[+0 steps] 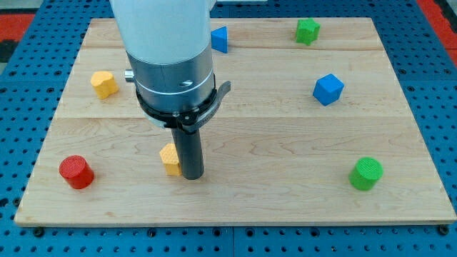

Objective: Slide the triangle parallel to the cube

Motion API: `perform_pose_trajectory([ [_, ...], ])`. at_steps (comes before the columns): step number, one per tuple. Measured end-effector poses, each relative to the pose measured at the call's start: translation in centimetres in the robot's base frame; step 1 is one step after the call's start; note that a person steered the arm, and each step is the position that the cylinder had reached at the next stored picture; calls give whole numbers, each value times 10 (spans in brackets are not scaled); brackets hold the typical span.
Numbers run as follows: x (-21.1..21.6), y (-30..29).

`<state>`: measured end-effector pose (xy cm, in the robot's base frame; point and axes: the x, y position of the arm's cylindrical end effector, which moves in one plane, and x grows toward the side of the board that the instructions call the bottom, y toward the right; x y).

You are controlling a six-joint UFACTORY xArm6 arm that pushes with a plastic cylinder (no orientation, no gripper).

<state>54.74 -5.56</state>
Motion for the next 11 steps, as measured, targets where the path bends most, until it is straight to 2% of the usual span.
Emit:
perform_pose_trajectory([
  [1, 0, 0],
  [2, -32, -25],
  [3, -92, 30],
  [4, -178, 70],
  [5, -255, 85],
  [6, -311, 63],
  [7, -319, 11],
  [9, -232, -12],
  [10, -262, -4],
  [11, -271, -45],
])
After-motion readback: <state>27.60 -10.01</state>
